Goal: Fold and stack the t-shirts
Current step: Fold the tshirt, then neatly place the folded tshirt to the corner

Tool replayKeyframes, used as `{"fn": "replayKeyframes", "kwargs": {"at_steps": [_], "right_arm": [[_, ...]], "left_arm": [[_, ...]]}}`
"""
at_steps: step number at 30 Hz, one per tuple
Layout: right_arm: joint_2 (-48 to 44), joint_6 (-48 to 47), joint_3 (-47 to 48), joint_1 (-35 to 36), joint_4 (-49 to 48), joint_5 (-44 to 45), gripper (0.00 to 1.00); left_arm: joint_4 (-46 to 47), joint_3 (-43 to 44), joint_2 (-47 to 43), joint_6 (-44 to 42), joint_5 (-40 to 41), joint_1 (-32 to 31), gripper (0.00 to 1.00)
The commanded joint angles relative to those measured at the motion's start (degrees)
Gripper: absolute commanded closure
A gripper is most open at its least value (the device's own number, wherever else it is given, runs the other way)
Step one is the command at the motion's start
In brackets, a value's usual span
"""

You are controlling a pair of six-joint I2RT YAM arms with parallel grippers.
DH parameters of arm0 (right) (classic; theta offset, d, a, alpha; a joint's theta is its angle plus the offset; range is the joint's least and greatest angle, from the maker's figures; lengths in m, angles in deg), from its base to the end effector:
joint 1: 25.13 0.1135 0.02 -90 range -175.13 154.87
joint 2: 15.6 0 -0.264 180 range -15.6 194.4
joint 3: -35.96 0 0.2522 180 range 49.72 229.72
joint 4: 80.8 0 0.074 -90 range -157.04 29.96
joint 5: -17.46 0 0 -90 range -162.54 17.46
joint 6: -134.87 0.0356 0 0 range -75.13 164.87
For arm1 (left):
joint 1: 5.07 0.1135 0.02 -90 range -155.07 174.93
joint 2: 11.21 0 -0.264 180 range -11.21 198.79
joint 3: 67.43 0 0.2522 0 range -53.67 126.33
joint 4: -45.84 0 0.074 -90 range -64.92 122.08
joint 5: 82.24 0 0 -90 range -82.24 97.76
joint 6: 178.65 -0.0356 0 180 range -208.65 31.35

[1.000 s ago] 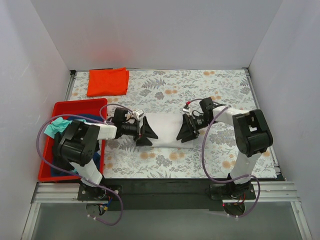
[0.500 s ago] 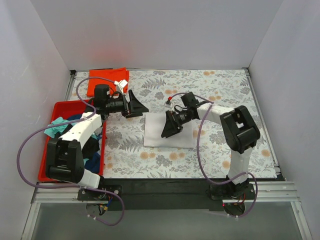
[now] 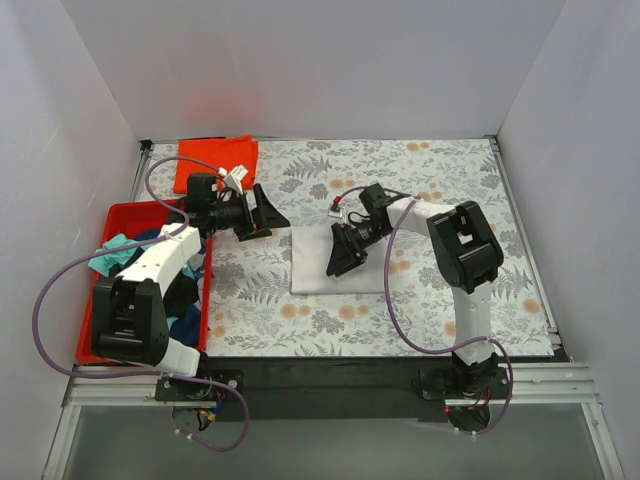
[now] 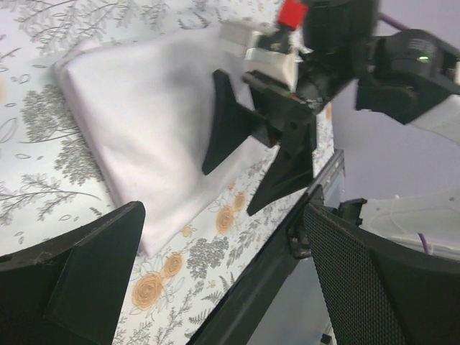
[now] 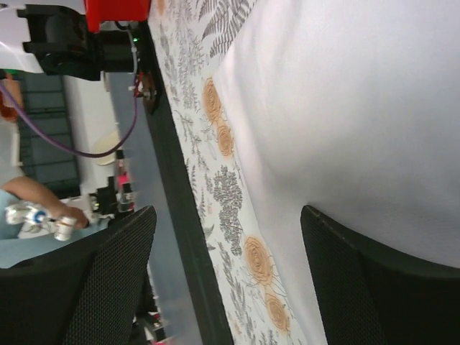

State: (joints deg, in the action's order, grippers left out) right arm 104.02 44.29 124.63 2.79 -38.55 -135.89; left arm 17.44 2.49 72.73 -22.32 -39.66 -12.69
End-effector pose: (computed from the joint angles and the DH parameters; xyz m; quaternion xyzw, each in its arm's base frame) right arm 0.3322 0.2120 0.1272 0.2816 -0.7971 -0.5341 0.0020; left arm 0.3030 -0.0670 0.2488 -0.2693 0.8097 -0.5161 0.0738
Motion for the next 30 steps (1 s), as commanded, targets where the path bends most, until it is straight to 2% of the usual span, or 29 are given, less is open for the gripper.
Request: {"fn": "replayKeyframes", "kwargs": {"at_steps": [1,4,7,9,11,14,17,19,25,30], "right_arm": [[-4.1,-11.7,7.8,-0.3,11.7,6.1,0.14],[-7.6,-13.0,11.4,0.8,13.5,8.9,0.17],[-11.8,-14.3,11.7,2.9,12.3,17.6,0.19],[-14.1,-14.7,11.2,6.7,10.5,27.5,0.24],[-15.1,-15.7,9.3,11.4,6.5,38.4,0.28],[-15.3,-16.0,9.0,16.5,3.5,46.9,0.35],[-12.9,-15.1,12.0,20.8,3.9,51.6,0.42],[-12.0,-15.0,12.2,23.7,3.5,53.3,0.48],[-10.4,-15.2,11.0,29.5,2.2,55.3,0.49],[-8.3,-15.6,11.5,32.6,1.9,57.3,0.51]], "left_arm": [[-3.1,0.2,-1.9,-1.8,7.4,0.2,0.07],[-5.8,4.1,-0.2,-3.8,15.5,0.2,0.08],[-10.9,11.3,4.3,-5.8,23.9,0.3,0.07],[-17.4,16.7,8.6,-8.0,30.5,0.4,0.07],[-19.4,18.2,9.7,-10.0,30.5,1.3,0.07],[-21.0,20.9,11.1,-11.4,31.6,1.5,0.05],[-24.2,23.5,13.4,-11.2,31.9,2.0,0.05],[-24.2,23.5,13.7,-10.1,29.1,3.7,0.05],[-24.4,23.6,16.8,-6.7,21.8,9.4,0.05],[-23.9,22.9,17.4,-6.6,19.9,9.8,0.05]]}}
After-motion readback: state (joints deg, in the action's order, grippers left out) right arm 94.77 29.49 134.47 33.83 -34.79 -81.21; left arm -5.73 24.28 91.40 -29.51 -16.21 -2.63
